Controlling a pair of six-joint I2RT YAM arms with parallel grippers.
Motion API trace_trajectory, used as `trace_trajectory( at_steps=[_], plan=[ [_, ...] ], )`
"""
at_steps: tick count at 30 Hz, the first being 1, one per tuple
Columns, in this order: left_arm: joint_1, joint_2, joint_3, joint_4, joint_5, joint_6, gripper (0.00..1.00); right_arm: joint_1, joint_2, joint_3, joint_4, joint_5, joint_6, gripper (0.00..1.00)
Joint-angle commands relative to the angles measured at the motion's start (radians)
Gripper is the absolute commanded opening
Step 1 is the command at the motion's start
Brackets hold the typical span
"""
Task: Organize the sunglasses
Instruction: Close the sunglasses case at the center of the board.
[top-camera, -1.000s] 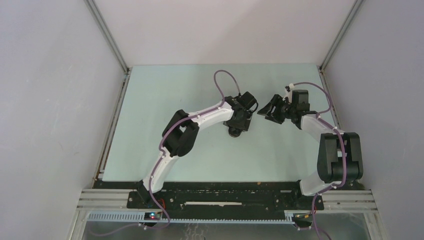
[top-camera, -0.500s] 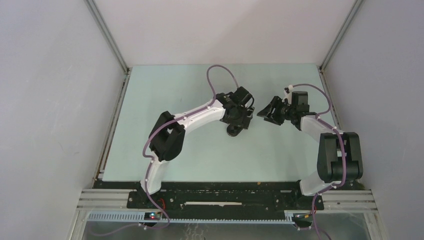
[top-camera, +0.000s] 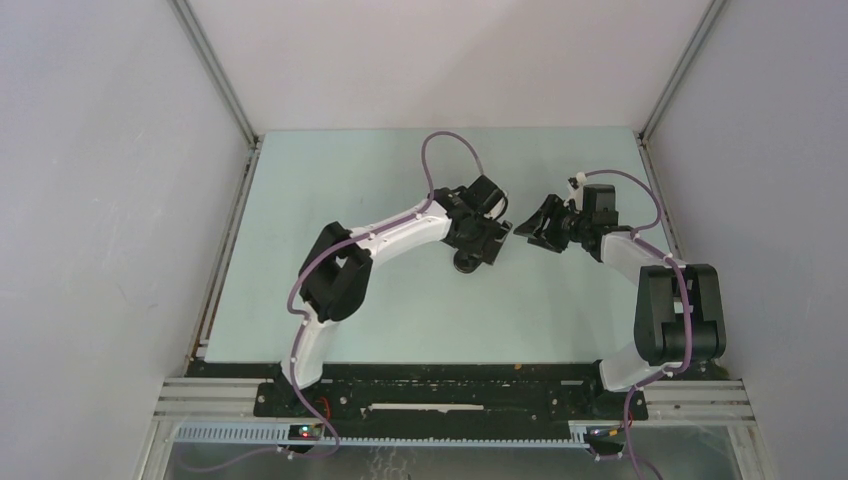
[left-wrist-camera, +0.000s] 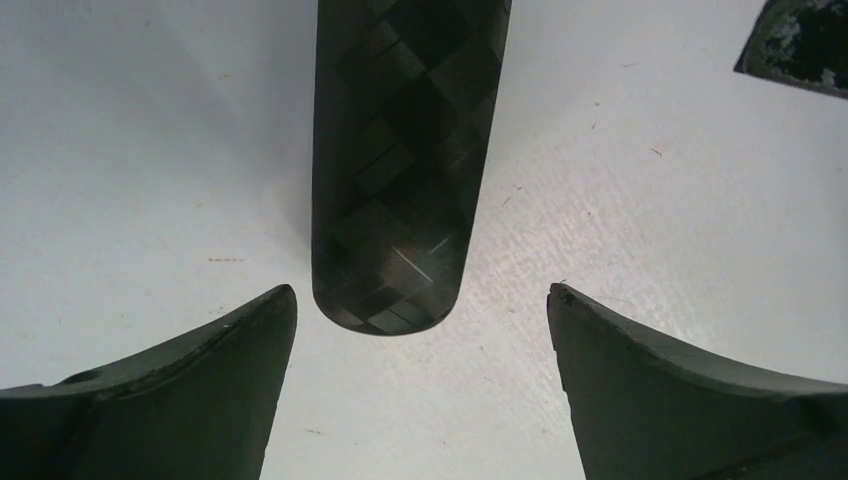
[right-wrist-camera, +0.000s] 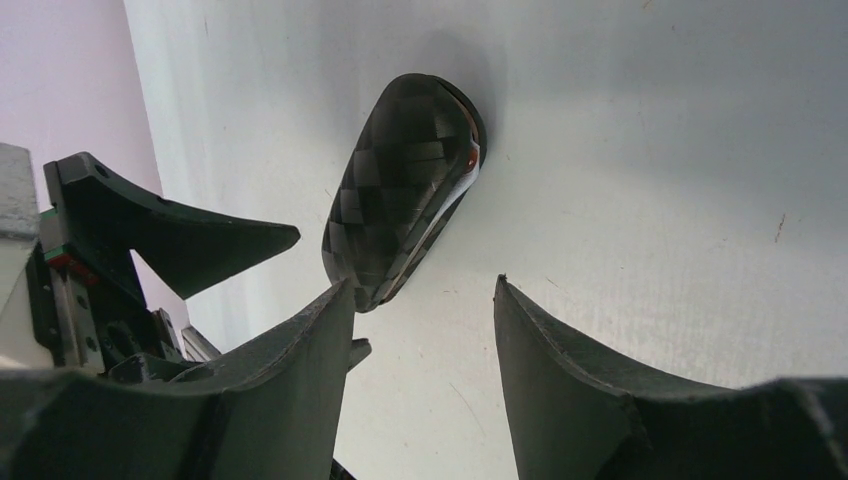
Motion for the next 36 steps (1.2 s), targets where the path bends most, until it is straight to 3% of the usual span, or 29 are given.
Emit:
trace_trajectory(
  at_steps=[1,9,14,27,36],
  plan=[
    [-0.003,0.039,0.014,0.043,-0.027,0.037,0.98,-0.006,0.000,0.002,0.024,-0.010,0.007,0.62],
    [0.000,0.083,0.088,0.063,-0.085,0.008,0.99,-0.011,0.062,-0.020,0.147,-0.052,0.131,0.59],
    [0.007,0.135,0.228,0.018,-0.095,-0.045,1.00,-0.013,0.088,-0.042,0.199,-0.031,0.194,0.55],
    [0.015,0.341,0.511,-0.039,-0.195,-0.139,1.00,-0.249,-0.012,-0.164,0.196,-0.030,0.191,0.61],
    [0.015,0.415,0.592,-0.054,-0.248,-0.162,1.00,-0.278,-0.013,-0.166,0.202,-0.054,0.191,0.61]
  ],
)
